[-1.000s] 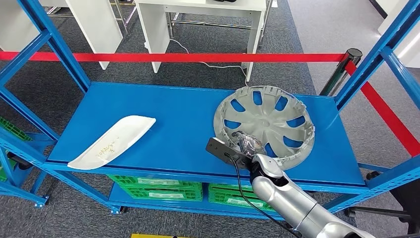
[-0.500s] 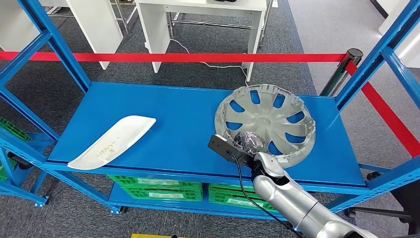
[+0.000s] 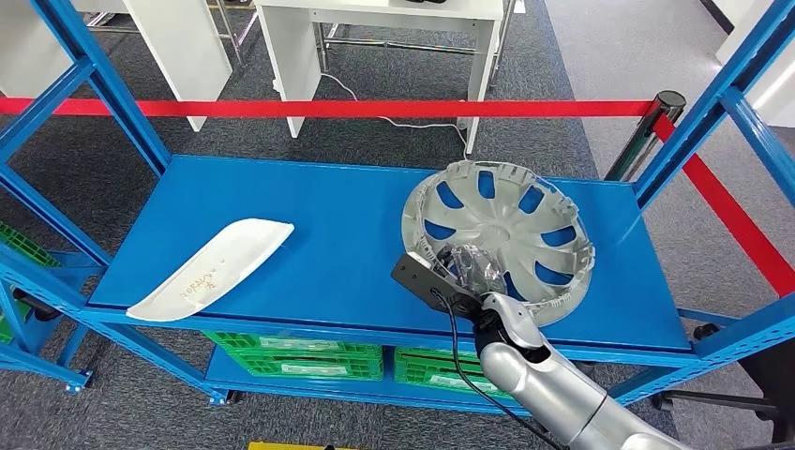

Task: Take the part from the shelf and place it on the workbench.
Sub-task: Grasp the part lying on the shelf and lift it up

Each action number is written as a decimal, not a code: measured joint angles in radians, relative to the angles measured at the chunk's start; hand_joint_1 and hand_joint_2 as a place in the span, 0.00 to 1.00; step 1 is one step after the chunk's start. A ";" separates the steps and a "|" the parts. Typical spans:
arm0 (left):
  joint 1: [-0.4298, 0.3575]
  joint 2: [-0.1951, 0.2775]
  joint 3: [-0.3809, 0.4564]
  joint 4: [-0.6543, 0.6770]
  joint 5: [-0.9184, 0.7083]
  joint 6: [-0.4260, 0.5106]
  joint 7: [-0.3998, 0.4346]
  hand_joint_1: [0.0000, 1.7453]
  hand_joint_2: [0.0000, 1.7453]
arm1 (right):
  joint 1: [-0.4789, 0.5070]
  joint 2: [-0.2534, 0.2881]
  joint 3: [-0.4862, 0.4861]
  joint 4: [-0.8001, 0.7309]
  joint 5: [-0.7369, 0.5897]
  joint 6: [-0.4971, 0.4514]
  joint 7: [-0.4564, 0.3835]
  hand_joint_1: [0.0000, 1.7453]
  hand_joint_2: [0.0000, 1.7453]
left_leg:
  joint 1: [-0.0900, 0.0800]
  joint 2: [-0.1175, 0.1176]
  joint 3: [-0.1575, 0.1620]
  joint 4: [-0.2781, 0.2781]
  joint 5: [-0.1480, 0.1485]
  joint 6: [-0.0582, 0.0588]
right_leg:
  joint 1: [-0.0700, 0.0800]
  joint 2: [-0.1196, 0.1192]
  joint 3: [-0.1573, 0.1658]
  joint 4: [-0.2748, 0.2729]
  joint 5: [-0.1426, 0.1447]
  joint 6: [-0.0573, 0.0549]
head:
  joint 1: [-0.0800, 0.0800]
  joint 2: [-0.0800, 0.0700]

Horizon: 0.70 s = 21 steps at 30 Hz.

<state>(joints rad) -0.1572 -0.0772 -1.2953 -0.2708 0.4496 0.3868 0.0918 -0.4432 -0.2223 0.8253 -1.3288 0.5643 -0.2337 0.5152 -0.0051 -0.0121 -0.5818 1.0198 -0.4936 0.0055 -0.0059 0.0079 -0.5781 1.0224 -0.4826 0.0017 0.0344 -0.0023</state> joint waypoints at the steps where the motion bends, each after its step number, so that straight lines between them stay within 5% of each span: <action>1: 0.001 0.000 0.002 0.000 0.000 0.000 -0.002 0.00 0.00 | 0.006 -0.001 -0.003 -0.016 -0.016 -0.012 -0.016 1.00 1.00 | 0.000 0.000 0.000 0.000 0.000 0.000 | 0.000 0.000 0.000 0.000 0.000 0.000 | 0.000 0.000; 14: 0.015 0.000 0.021 0.000 -0.005 0.011 -0.050 0.00 0.00 | 0.076 -0.015 -0.056 -0.266 -0.302 -0.138 -0.264 1.00 1.00 | 0.000 0.000 0.000 -0.001 0.000 0.000 | 0.000 0.000 0.000 0.000 0.000 0.000 | 0.000 0.000; 21: 0.023 0.002 0.027 0.000 -0.010 0.035 -0.098 0.00 0.00 | 0.135 -0.020 -0.078 -0.437 -0.617 -0.151 -0.501 1.00 1.00 | 0.000 0.000 0.000 -0.001 0.000 0.000 | 0.000 0.000 0.000 0.000 -0.001 -0.001 | 0.000 0.000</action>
<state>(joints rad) -0.1340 -0.0755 -1.2678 -0.2708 0.4398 0.4221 -0.0057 -0.3077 -0.2422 0.7478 -1.7663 -0.0527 -0.3848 0.0144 -0.0050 -0.0120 -0.5817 1.0186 -0.4938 0.0052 -0.0058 0.0076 -0.5785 1.0222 -0.4831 0.0010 0.0345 -0.0023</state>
